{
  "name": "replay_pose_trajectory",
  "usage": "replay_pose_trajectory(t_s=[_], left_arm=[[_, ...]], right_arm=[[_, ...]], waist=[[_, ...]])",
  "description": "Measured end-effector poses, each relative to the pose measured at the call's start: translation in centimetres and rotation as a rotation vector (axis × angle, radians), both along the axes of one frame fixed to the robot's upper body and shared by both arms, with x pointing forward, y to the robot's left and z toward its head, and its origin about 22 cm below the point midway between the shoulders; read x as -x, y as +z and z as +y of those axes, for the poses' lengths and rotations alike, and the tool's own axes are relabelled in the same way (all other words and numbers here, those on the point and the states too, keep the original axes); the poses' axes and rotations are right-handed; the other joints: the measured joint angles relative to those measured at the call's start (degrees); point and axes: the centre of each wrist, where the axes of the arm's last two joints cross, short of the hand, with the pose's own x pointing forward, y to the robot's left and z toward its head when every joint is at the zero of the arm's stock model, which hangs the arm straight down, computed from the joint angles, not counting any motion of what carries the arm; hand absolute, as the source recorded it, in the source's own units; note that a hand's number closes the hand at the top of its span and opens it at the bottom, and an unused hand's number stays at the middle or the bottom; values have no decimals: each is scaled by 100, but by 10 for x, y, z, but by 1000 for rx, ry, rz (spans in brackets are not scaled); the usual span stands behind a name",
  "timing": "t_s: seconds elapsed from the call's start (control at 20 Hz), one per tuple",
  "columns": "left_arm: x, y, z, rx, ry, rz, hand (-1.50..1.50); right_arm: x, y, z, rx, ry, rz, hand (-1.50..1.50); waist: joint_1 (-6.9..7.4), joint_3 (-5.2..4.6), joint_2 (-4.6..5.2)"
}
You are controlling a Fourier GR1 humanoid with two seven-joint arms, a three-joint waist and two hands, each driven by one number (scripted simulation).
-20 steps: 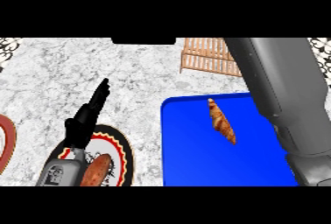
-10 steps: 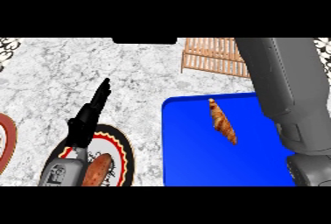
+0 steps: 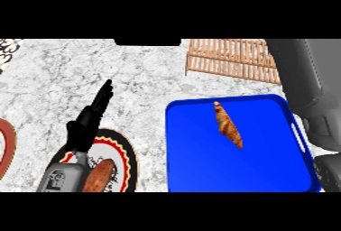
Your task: Pick the tomato from the tray and place it in the tiered shelf
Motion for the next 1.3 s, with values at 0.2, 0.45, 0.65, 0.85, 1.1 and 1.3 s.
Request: replay_pose_trajectory(t_s=[0.2, 0.45, 0.65, 0.85, 1.1, 1.3], left_arm=[[0, -1, 6, 2, 10, 8, 0], [2, -5, 8, -1, 12, 9, 0], [0, -3, 6, -2, 14, 8, 0], [-4, 0, -1, 0, 11, 6, 0], [1, -3, 3, 1, 14, 11, 0], [-2, -3, 7, -2, 20, 9, 0]], right_arm=[[-1, -6, -10, -8, -84, 31, -150], [10, -8, -9, -66, -77, -13, -150], [17, -2, -3, -141, -34, -60, -150], [22, 7, -3, -203, 19, -88, -150], [33, 24, -8, -249, 58, -154, -150], [46, 51, -13, -313, 73, -281, -150]], waist=[[-22, 1, -8], [-57, 3, -23], [-57, 4, -24], [-47, 5, -19], [-46, 3, -23], [-68, 5, -26]])
